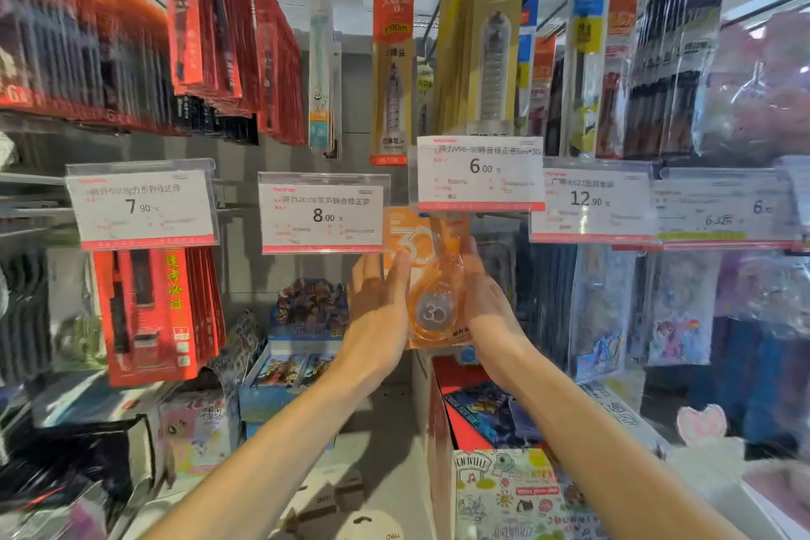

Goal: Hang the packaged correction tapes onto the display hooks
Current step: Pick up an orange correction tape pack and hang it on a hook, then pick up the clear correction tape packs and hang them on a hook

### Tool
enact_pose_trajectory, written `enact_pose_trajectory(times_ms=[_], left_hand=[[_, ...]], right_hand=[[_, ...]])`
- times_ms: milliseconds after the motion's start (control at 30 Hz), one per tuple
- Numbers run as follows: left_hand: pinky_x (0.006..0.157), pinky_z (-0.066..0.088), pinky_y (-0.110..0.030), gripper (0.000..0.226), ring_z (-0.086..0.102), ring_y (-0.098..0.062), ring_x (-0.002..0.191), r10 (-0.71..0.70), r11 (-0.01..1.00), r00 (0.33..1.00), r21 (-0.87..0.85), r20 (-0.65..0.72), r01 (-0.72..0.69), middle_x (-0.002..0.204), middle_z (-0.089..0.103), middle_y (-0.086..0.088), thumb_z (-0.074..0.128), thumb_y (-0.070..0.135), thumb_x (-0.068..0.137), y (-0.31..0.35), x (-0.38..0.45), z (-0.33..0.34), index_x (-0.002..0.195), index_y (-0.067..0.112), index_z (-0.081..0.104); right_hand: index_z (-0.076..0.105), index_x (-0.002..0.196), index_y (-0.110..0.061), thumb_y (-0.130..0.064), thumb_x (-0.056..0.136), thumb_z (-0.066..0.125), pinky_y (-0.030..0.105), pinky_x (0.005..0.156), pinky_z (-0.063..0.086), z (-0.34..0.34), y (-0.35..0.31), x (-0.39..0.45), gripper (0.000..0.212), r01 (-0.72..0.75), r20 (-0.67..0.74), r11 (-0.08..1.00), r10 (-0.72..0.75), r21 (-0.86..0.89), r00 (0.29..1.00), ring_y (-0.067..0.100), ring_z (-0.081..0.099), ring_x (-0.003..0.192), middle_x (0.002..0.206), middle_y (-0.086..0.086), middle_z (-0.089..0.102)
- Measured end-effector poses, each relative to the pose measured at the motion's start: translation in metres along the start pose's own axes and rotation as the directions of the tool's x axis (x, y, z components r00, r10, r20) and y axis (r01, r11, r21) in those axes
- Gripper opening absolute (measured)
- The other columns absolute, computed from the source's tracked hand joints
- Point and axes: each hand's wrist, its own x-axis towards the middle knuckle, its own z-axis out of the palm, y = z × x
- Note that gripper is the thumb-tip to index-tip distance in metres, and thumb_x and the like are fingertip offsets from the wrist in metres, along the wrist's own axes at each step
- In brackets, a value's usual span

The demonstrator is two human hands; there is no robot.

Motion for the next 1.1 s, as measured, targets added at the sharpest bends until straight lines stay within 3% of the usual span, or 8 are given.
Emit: enact_pose_trajectory(times_ms=[167, 333, 433, 500, 567, 733, 933, 1100], left_hand=[[0.120, 0.033, -0.051, 0.073, 0.031, -0.016, 0.151, -0.031, 0.998, 0.999, 0.056, 0.029, 0.029, 0.166, 0.018, 0.017, 0.028, 0.080, 0.089, 0.003, -0.005, -0.004, 0.154, 0.050, 0.015], [0.120, 0.033, -0.051, 0.089, 0.031, -0.017, 0.152, -0.051, 0.997, 0.997, 0.062, 0.057, 0.047, 0.167, 0.022, 0.013, 0.027, 0.096, 0.074, 0.005, -0.004, -0.007, 0.152, 0.055, 0.015], [0.120, 0.033, -0.050, 0.087, 0.034, -0.015, 0.150, -0.080, 0.996, 0.993, 0.043, 0.089, 0.076, 0.166, 0.027, 0.012, 0.033, 0.092, 0.077, 0.005, -0.006, -0.011, 0.153, 0.052, 0.018], [0.118, 0.036, -0.048, 0.074, 0.042, -0.015, 0.145, -0.096, 0.995, 0.991, 0.033, 0.092, 0.093, 0.162, 0.036, 0.012, 0.039, 0.079, 0.089, 0.009, -0.010, -0.013, 0.154, 0.048, 0.021], [0.115, 0.040, -0.047, 0.062, 0.051, -0.016, 0.138, -0.111, 0.993, 0.992, 0.043, 0.064, 0.108, 0.155, 0.048, 0.012, 0.042, 0.068, 0.096, 0.010, -0.015, -0.015, 0.152, 0.047, 0.027], [0.109, 0.044, -0.046, 0.050, 0.057, -0.012, 0.127, -0.025, 0.995, 1.000, 0.095, -0.018, 0.027, 0.138, 0.059, 0.013, 0.049, 0.069, 0.089, 0.005, -0.031, -0.029, 0.136, 0.054, 0.043], [0.101, 0.051, -0.042, 0.029, 0.062, -0.011, 0.112, 0.037, 0.995, 0.988, 0.093, -0.151, -0.023, 0.116, 0.064, 0.010, 0.061, 0.028, 0.100, 0.018, -0.075, -0.044, 0.128, 0.023, 0.057], [0.078, 0.054, -0.034, 0.014, 0.067, -0.017, 0.091, 0.015, 0.999, 0.982, -0.035, -0.190, -0.022, 0.103, 0.068, 0.001, 0.064, 0.018, 0.099, 0.025, -0.125, -0.043, 0.112, 0.022, 0.064]], right_hand=[[0.054, 0.146, -0.029, -0.079, 0.090, 0.024, 0.030, 0.075, 0.045, 0.000, -0.005, 0.000, 0.081, -0.040, -0.038, 0.999, 0.040, 0.003, 0.998, 0.024, 0.066, 0.120, 0.135, 0.005, 0.069], [0.055, 0.142, -0.023, -0.064, 0.102, 0.027, 0.005, 0.042, 0.039, -0.008, -0.007, -0.003, 0.064, 0.023, -0.022, 1.000, -0.023, 0.000, 0.999, -0.006, 0.055, 0.074, 0.115, -0.009, 0.067], [0.056, 0.131, -0.030, -0.058, 0.104, 0.034, -0.002, 0.040, 0.038, -0.014, -0.008, -0.011, 0.045, 0.053, 0.012, 0.998, -0.054, 0.023, 0.998, -0.013, 0.054, 0.068, 0.108, -0.009, 0.069], [0.049, 0.123, -0.036, -0.053, 0.105, 0.037, -0.003, 0.051, 0.041, -0.019, -0.008, -0.015, 0.027, 0.073, 0.032, 0.997, -0.074, 0.027, 0.997, -0.008, 0.059, 0.081, 0.096, -0.021, 0.063], [0.046, 0.119, -0.038, -0.054, 0.104, 0.039, 0.010, 0.084, 0.044, -0.022, -0.007, -0.020, 0.023, 0.102, 0.048, 0.995, -0.103, 0.015, 0.994, -0.005, 0.055, 0.088, 0.089, -0.029, 0.051], [0.054, 0.121, -0.042, -0.059, 0.097, 0.054, 0.041, 0.113, 0.045, -0.038, 0.007, -0.034, 0.029, 0.133, 0.049, 0.991, -0.131, -0.032, 0.990, 0.014, 0.063, 0.123, 0.127, -0.013, 0.065], [0.066, 0.119, -0.022, -0.033, 0.101, 0.062, 0.021, 0.074, 0.059, -0.072, 0.013, -0.071, 0.022, 0.266, -0.031, 0.964, -0.266, -0.014, 0.963, 0.008, 0.075, 0.089, 0.105, -0.003, 0.076], [0.070, 0.105, -0.016, -0.026, 0.101, 0.063, 0.031, 0.066, 0.060, -0.089, 0.030, -0.110, 0.013, 0.225, 0.029, 0.966, -0.231, 0.129, 0.973, 0.016, 0.069, 0.071, 0.086, 0.004, 0.077]])
